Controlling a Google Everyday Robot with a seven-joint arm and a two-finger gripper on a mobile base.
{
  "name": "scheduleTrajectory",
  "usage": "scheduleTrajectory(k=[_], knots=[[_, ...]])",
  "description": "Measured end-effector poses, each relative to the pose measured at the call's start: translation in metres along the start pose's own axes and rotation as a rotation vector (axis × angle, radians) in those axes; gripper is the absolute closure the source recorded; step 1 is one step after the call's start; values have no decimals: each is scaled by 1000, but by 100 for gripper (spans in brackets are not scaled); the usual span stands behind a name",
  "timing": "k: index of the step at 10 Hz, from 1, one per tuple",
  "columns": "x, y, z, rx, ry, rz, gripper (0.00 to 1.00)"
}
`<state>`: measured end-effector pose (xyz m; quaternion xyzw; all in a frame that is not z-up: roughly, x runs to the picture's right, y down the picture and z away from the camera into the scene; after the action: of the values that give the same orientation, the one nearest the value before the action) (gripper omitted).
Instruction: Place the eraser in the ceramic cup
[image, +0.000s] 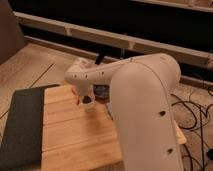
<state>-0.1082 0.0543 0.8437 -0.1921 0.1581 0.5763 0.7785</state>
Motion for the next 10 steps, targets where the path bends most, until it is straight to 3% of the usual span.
scheduleTrajectory(k=[2,3,4,10], knots=[[1,1,2,-3,9,0,62],[2,1,3,-6,16,1,48],[3,1,4,-8,19,3,39],[2,-1,5,-8,24,11,35]])
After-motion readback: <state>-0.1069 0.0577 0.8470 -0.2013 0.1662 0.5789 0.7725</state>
